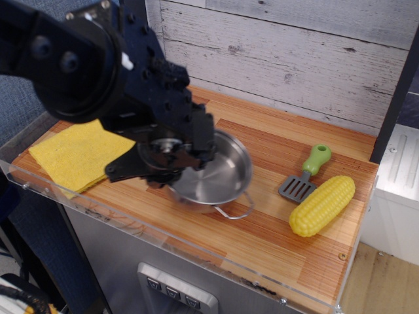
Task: Pick up pot and place between cloth and corn.
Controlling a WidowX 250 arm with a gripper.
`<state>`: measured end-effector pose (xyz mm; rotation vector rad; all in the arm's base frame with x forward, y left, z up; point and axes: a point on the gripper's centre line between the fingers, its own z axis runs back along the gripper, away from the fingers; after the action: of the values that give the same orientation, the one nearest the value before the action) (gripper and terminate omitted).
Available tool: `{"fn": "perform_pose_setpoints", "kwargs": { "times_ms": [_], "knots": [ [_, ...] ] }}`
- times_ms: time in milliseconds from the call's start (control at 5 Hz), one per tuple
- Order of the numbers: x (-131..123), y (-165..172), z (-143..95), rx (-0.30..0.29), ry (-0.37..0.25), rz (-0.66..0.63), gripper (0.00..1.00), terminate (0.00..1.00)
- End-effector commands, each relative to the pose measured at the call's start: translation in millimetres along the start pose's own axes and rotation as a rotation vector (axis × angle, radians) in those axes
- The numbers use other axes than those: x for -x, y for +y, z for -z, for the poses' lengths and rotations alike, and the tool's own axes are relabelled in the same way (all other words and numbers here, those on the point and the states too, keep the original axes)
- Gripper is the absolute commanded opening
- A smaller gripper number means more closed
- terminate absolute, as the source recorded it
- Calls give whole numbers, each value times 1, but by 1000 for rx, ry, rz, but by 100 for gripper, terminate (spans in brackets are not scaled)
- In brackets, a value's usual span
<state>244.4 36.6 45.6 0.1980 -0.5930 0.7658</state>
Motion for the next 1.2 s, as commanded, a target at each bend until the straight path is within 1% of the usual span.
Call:
{"fn": "perform_pose_setpoints", "kwargs": {
  "times_ms": [0,200,400,600,1000],
  "knots": [
    [-2,7,17,21,-16,23,0,0],
    [3,5,14,29,3,20,0,0],
    [10,4,15,17,44,56,100,0],
    [12,3,14,23,59,49,100,0],
    [11,-1,9,25,51,54,100,0]
  ]
}}
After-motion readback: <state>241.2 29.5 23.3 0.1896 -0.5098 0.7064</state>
